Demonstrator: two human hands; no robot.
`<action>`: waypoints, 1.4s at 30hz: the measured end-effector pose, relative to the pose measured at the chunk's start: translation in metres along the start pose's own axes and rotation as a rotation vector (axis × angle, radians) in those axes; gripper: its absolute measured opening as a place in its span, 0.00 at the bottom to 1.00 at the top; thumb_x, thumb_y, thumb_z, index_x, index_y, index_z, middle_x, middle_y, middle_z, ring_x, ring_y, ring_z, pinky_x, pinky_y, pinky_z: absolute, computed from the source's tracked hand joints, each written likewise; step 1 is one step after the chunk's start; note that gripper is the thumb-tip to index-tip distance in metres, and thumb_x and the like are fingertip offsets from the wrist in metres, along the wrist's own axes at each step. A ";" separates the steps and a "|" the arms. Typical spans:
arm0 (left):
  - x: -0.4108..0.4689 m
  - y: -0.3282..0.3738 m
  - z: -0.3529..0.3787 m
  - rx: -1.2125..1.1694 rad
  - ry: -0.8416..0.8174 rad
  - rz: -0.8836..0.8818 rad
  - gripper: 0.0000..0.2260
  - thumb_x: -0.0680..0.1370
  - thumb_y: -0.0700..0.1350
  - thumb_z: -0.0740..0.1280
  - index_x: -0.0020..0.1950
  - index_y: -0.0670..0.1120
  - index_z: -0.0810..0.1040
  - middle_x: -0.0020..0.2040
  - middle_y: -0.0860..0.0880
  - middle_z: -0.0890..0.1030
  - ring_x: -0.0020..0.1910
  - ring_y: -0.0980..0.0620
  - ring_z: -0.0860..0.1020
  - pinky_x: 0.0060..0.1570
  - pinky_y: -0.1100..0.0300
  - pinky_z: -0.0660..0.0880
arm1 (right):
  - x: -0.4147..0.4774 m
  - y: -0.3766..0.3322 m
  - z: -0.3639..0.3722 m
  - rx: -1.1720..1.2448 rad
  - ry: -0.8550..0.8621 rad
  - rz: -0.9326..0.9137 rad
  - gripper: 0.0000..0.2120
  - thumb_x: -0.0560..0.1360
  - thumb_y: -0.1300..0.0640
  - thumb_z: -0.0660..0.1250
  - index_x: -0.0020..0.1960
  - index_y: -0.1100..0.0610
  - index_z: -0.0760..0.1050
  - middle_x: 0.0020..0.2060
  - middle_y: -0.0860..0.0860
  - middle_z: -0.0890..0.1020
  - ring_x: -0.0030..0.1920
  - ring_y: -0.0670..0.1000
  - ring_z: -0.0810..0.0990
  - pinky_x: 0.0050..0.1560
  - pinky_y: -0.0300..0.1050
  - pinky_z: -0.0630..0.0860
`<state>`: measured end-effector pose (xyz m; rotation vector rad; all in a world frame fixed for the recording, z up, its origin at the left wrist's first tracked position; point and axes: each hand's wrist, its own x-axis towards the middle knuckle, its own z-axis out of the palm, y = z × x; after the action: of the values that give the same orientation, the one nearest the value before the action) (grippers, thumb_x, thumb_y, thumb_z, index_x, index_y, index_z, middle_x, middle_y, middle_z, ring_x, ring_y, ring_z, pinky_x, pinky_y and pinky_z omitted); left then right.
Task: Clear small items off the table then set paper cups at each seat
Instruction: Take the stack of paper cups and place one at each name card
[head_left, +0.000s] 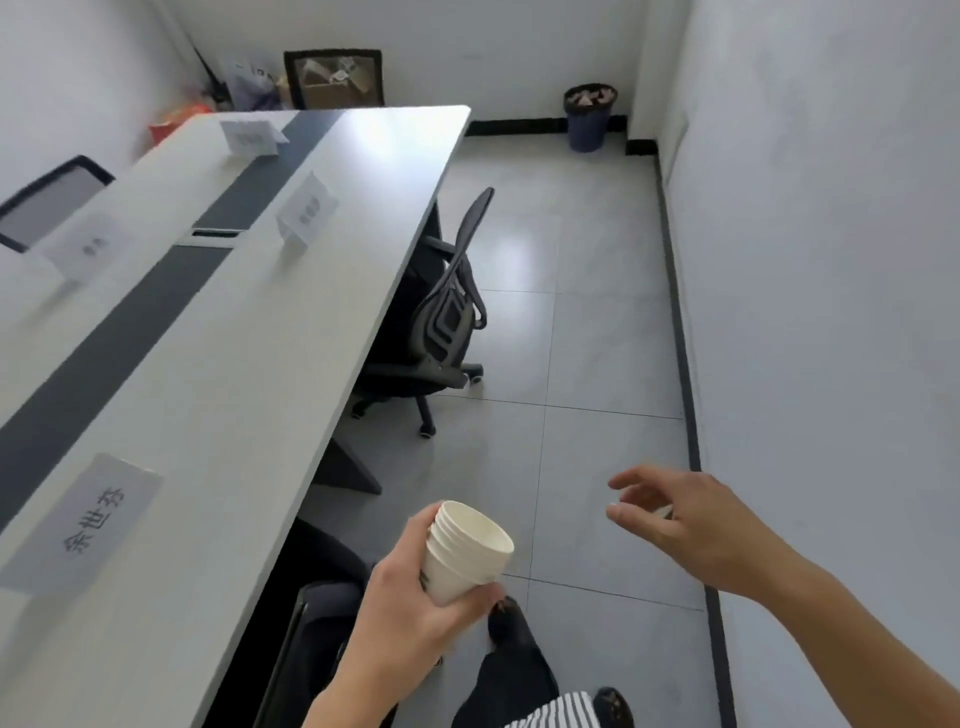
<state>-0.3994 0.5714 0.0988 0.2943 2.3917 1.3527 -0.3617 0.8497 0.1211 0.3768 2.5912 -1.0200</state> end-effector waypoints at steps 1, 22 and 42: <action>0.012 -0.002 -0.003 -0.010 0.021 -0.016 0.29 0.63 0.54 0.79 0.60 0.63 0.71 0.48 0.55 0.81 0.46 0.53 0.80 0.49 0.52 0.80 | 0.019 -0.006 -0.003 -0.024 -0.028 -0.031 0.17 0.75 0.41 0.65 0.62 0.46 0.75 0.50 0.41 0.82 0.50 0.41 0.81 0.53 0.39 0.78; 0.288 -0.002 -0.149 -0.034 0.321 -0.048 0.35 0.61 0.55 0.79 0.64 0.63 0.68 0.55 0.60 0.78 0.54 0.57 0.77 0.54 0.55 0.77 | 0.373 -0.211 -0.018 0.252 -0.318 -0.310 0.02 0.72 0.54 0.74 0.40 0.50 0.85 0.34 0.53 0.84 0.33 0.45 0.77 0.34 0.37 0.73; 0.257 -0.088 -0.244 -0.221 1.080 -0.566 0.36 0.59 0.53 0.81 0.63 0.62 0.69 0.55 0.63 0.78 0.55 0.58 0.78 0.55 0.59 0.77 | 0.516 -0.473 0.138 -0.140 -1.022 -0.612 0.07 0.72 0.64 0.66 0.35 0.60 0.77 0.25 0.48 0.77 0.27 0.49 0.76 0.32 0.44 0.72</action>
<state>-0.7347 0.4285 0.0815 -1.3923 2.6425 1.6663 -0.9731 0.4822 0.1098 -0.8198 1.7889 -0.8465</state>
